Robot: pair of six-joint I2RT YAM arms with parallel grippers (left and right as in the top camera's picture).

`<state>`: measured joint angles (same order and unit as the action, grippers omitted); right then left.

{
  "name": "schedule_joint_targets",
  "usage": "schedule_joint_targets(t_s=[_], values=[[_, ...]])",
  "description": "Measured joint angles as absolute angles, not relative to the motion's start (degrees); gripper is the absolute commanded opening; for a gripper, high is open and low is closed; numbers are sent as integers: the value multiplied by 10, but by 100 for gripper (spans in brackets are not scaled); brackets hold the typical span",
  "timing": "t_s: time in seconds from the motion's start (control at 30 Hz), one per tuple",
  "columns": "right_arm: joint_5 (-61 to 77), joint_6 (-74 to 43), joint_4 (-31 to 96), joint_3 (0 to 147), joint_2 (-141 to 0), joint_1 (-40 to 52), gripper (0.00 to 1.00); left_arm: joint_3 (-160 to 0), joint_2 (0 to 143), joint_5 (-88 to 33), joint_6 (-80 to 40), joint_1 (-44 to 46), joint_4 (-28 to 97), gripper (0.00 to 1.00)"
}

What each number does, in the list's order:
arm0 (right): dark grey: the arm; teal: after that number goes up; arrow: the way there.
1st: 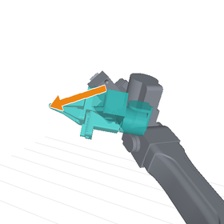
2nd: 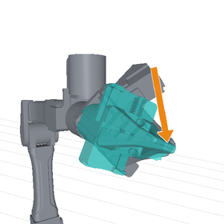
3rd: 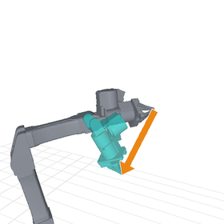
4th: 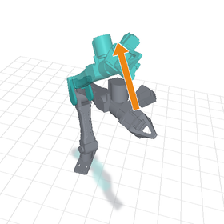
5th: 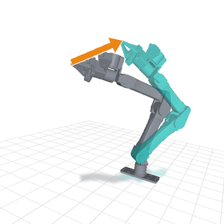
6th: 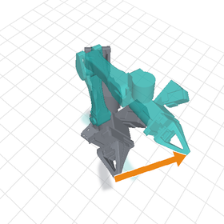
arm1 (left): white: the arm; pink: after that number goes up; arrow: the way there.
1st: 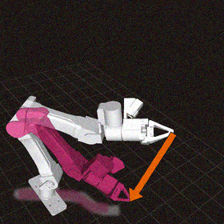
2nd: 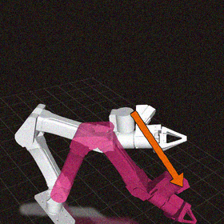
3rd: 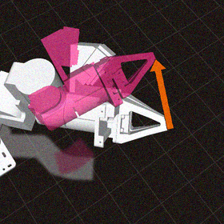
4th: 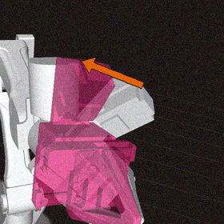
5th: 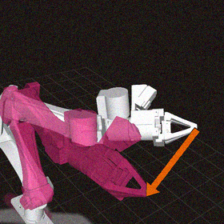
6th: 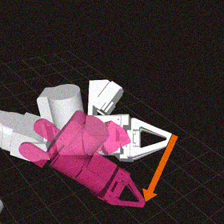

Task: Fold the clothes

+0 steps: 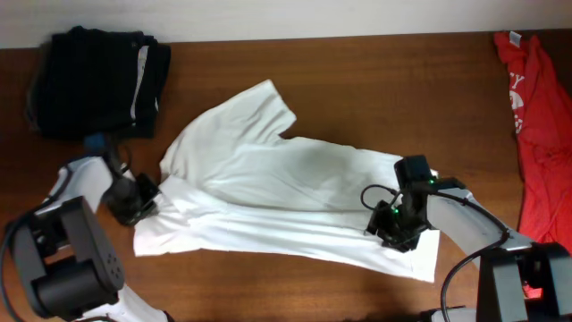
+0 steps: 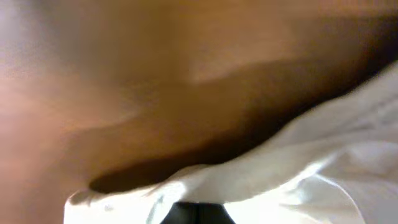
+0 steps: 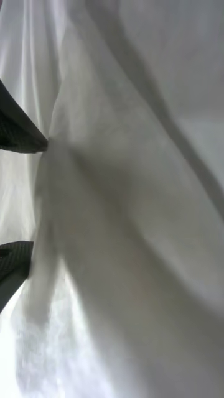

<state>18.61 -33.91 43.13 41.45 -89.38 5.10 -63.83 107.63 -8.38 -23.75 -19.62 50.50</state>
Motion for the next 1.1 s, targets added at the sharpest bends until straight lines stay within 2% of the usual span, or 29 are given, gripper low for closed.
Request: schedule_joint_targets(t_s=[0.07, 0.3, 0.47, 0.53, 0.6, 0.63, 0.67, 0.7, 0.73, 0.8, 0.87, 1.1], values=[[187, -339, 420, 416, -894, 51, 52, -634, 1074, -82, -253, -224, 527, 1], [158, -310, 437, 455, -915, 53, 66, -612, 1034, -47, -277, -277, 586, 1], [62, -284, 586, 567, -933, 53, 76, -611, 926, -58, -282, -274, 609, 1], [32, -279, 642, 630, -932, 53, 86, -611, 871, -62, -281, -263, 611, 1], [20, -277, 665, 655, -932, 53, 86, -611, 841, -63, -275, -249, 612, 2], [16, -276, 674, 661, -932, 53, 83, -611, 832, -64, -271, -241, 613, 5], [10, -275, 684, 663, -932, 53, 72, -611, 821, -66, -265, -230, 615, 9], [5, -274, 692, 663, -932, 53, 59, -611, 815, -67, -259, -220, 616, 18], [1, -276, 692, 659, -932, 53, 44, -611, 812, -67, -250, -207, 617, 31], [-3, -284, 668, 644, -932, 51, 21, -611, 812, -69, -235, -188, 616, 37], [-4, -286, 643, 617, -932, 45, 6, -611, 812, -71, -227, -177, 618, 37], [24, -288, 554, 508, -932, -50, 4, -611, 812, -68, -220, -173, 625, 38]])
